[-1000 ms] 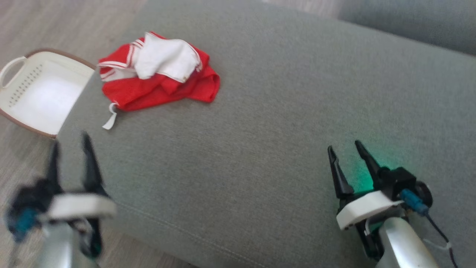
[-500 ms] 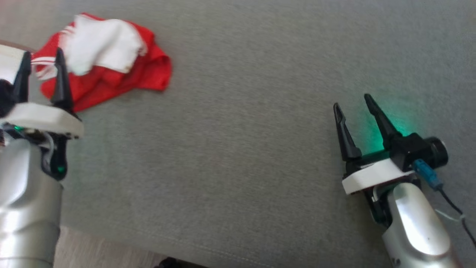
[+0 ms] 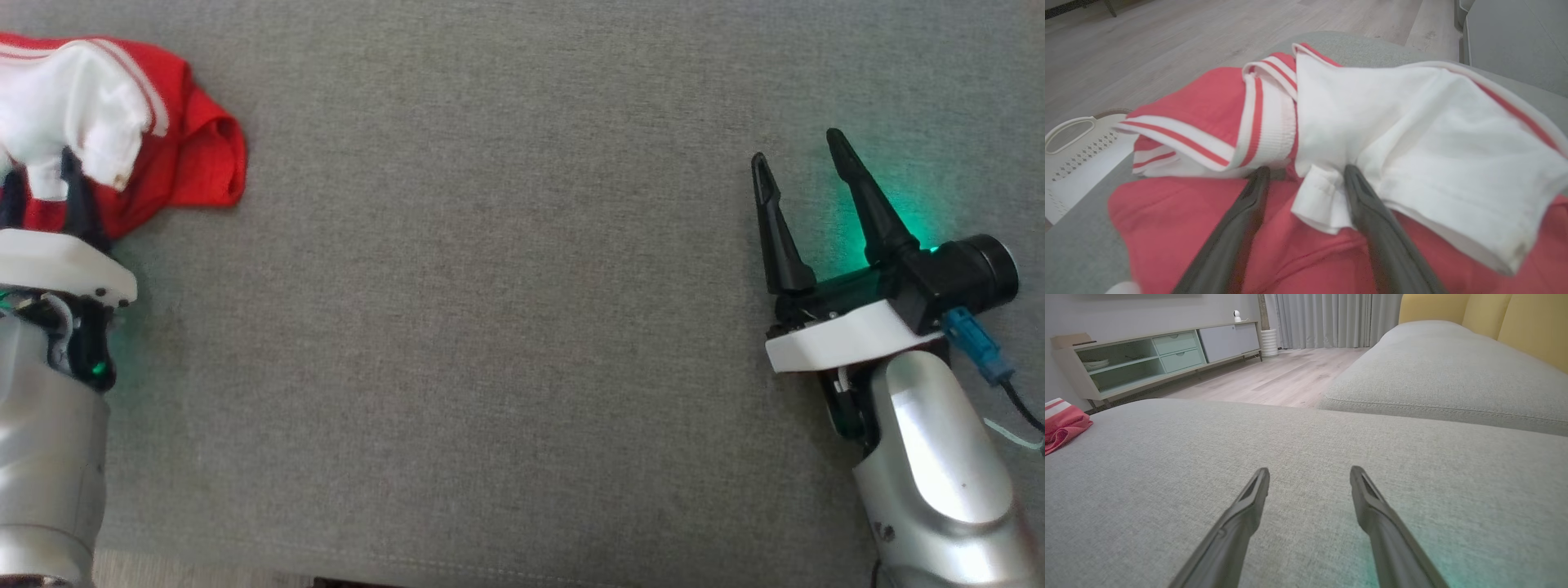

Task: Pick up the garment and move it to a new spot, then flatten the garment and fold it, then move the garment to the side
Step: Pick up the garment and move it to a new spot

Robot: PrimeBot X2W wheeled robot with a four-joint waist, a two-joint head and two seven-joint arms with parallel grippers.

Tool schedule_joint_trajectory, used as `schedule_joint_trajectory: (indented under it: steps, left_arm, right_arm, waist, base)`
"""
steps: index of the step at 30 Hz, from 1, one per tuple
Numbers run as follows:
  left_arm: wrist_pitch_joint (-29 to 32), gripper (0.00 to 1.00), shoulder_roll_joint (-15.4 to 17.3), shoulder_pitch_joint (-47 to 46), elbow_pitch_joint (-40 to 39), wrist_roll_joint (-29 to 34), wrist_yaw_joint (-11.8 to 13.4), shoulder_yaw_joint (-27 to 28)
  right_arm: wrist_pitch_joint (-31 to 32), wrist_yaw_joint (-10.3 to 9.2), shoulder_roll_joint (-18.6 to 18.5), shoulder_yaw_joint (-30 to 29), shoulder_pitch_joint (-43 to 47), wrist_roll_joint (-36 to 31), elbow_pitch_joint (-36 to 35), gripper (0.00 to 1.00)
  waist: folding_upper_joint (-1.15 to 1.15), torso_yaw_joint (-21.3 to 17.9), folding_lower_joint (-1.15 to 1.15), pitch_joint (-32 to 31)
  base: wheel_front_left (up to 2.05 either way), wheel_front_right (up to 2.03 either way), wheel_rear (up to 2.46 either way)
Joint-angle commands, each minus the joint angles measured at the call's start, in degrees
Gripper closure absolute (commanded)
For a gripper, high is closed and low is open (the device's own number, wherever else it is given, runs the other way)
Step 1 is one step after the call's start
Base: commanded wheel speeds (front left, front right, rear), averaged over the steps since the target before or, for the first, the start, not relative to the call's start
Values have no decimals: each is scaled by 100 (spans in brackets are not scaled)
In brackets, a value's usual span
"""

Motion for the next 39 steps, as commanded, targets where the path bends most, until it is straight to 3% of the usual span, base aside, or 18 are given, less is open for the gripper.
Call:
schedule_joint_trajectory:
  steps: [1, 2, 11, 17, 22, 29, 35, 36, 37, 38, 39]
  left_arm:
    - [-22, 62, 292, -108, 36, -22, 11, 159]
    - [-16, 100, 284, -133, 99, -38, 11, 123]
    - [-320, 100, 426, -335, -285, -88, 10, -599]
    - [-555, 100, 689, -693, -1265, 15, 10, -1495]
    - [-568, 100, 656, -923, -2205, 35, 10, -2235]
    - [-516, 100, 5, -832, -3202, -235, 10, -3101]
    - [-620, 100, -848, -190, -2947, -543, 10, -3980]
    - [-657, 83, -955, -65, -2831, -579, 10, -4087]
    - [-696, 34, -1045, 63, -2706, -607, 10, -4187]
    - [-731, 0, -1101, 192, -2566, -633, 10, -4274]
    - [-763, 0, -1136, 314, -2403, -666, 10, -4299]
  right_arm:
    - [-5, -5, -46, 50, 162, 44, 29, 0]
    - [-5, -5, -45, 50, 171, 50, 37, 0]
    - [-5, -5, 98, 86, 201, 151, 173, 0]
    - [-5, -5, 257, 117, 331, 288, 315, 0]
    - [-5, -5, 328, 115, 460, 415, 388, 0]
    - [-5, -5, 346, 136, 587, 678, 404, 0]
    - [-5, -5, 348, 161, 628, 843, 398, 0]
    - [-5, -5, 348, 163, 629, 855, 404, 0]
    - [-5, -5, 348, 159, 629, 864, 417, 0]
    - [-5, -5, 348, 160, 627, 876, 430, 0]
    - [-5, -5, 348, 158, 628, 883, 438, 0]
  waist:
    - [0, -30, -1, -1]
    - [0, -34, -1, -21]
    - [0, -88, -1, -438]
    - [0, -309, -1, -1001]
    - [0, -688, -1, -1397]
    - [0, -1302, -1, -1634]
    - [0, -1740, -1, -1639]
    - [0, -1770, -1, -1634]
    - [0, -1796, -1, -1631]
    - [0, -1820, -1, -1637]
    - [0, -1833, -1, -1638]
  base:
    - [0, 0, 0]
    - [0, 0, 0]
    - [0, 0, 0]
    - [0, 0, 0]
    - [0, 0, 0]
    - [0, 0, 0]
    - [0, 0, 0]
    - [0, 0, 0]
    - [0, 0, 0]
    - [0, 0, 0]
    - [0, 0, 0]
